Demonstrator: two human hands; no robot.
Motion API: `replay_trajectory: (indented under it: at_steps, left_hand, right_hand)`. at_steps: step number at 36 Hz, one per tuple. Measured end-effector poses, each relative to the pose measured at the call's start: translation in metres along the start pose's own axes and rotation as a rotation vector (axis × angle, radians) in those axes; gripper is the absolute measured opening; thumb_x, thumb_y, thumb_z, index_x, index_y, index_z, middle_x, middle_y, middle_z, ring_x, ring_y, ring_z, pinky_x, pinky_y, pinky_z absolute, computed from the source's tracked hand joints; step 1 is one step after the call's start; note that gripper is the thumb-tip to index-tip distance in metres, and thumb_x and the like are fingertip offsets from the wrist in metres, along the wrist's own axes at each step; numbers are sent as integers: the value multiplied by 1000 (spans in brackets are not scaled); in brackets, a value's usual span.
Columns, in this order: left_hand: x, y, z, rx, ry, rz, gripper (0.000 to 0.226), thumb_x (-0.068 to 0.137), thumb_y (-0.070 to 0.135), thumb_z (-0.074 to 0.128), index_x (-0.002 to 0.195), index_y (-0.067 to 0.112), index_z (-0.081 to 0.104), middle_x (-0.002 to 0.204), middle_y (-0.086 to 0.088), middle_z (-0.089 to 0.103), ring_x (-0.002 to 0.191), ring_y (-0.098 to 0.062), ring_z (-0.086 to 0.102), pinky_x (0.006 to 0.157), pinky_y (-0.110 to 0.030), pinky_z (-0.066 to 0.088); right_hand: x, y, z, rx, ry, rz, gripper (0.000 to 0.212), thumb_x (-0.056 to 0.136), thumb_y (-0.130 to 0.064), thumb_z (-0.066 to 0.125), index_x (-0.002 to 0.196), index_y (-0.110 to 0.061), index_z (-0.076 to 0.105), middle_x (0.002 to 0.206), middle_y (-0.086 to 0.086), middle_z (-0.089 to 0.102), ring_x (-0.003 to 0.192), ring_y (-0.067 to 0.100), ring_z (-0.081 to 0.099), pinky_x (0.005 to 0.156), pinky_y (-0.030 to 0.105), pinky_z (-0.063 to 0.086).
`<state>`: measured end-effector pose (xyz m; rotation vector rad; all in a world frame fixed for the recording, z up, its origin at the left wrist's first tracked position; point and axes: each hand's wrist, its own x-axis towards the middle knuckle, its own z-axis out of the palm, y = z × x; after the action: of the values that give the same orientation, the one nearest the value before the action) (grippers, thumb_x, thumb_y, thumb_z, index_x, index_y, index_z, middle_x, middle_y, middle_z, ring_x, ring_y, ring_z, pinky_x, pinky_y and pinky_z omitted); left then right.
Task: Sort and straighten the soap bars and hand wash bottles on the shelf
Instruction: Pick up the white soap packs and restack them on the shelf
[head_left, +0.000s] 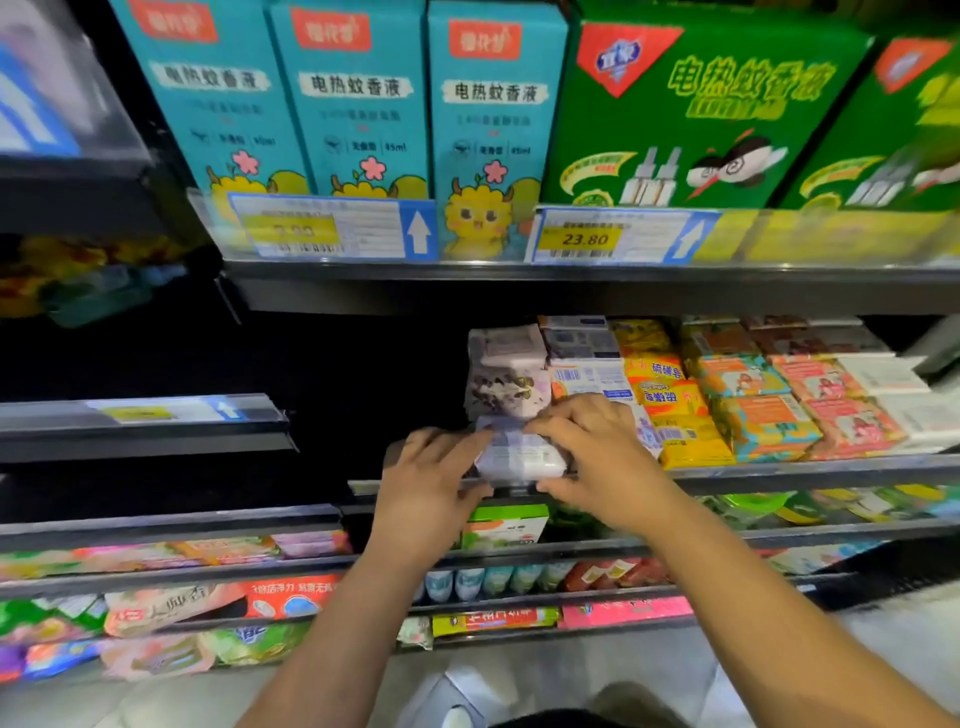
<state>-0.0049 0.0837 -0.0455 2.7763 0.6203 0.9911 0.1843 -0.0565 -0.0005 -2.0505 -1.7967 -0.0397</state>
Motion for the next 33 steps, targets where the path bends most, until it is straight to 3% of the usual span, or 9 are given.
replay_trajectory:
  at_steps: [5,10,13,18,22,24,26,29,33]
  left_hand:
    - [-1,-6,-5,-63,87,31,41,78,36,76,115,21,71,109,2,71,107,-21,54,87,-34,47]
    - [1,-2,-12,-240,-72,-22,47,82,47,65,118,16,67,115,2,63,111,-20,54,92,-40,49]
    - [2,4,-26,-442,-69,-141,48,81,51,67,120,23,64,117,11,60,112,-9,53,97,-20,42]
    - [15,24,-62,-1166,-97,-506,42,80,27,81,116,24,58,99,20,69,92,0,66,77,-17,53]
    - [21,34,-64,-1267,-22,-610,31,80,31,73,109,25,63,94,10,71,88,-12,68,66,-27,56]
    - [20,35,-61,-1305,-9,-657,24,86,36,74,108,32,64,102,3,71,93,-24,68,63,-35,56]
    - [18,30,-59,-1313,-120,-568,35,87,32,73,119,34,60,122,6,64,106,-24,66,71,-41,57]
    - [13,18,-58,-1314,-365,-333,69,74,38,86,132,20,52,138,10,50,124,-17,57,92,-34,55]
    - [15,12,-58,-1033,-290,-255,55,74,40,79,124,47,59,132,21,51,130,-6,51,104,-22,46]
  right_hand:
    - [1,-9,0,95,116,-57,52,77,-40,72,126,-26,60,119,-7,50,116,20,46,99,29,31]
    - [-2,-33,-11,451,74,181,48,78,-48,67,123,-33,60,118,-18,45,117,1,46,94,10,36]
    - [-3,-47,-18,642,104,283,44,77,-51,66,117,-32,61,117,-8,55,109,7,54,87,16,44]
    - [2,-66,-28,1051,88,508,26,88,-50,68,104,-29,72,99,-7,73,91,5,65,79,27,48]
    - [-1,-73,-26,1214,58,589,31,85,-47,73,113,-34,68,113,5,69,110,24,66,85,47,55]
    - [-1,-75,-29,1229,72,598,34,87,-32,70,120,-35,60,113,4,66,104,19,68,78,36,57]
    - [-1,-75,-31,1176,114,586,29,96,-19,63,120,-35,58,111,-2,67,102,13,67,78,24,53]
    - [-2,-79,-37,1326,168,634,9,99,-22,59,101,-28,65,103,5,68,74,27,66,53,28,46]
    - [-6,-78,-44,1648,64,663,31,86,-36,69,107,-14,68,94,19,67,58,26,61,43,25,48]
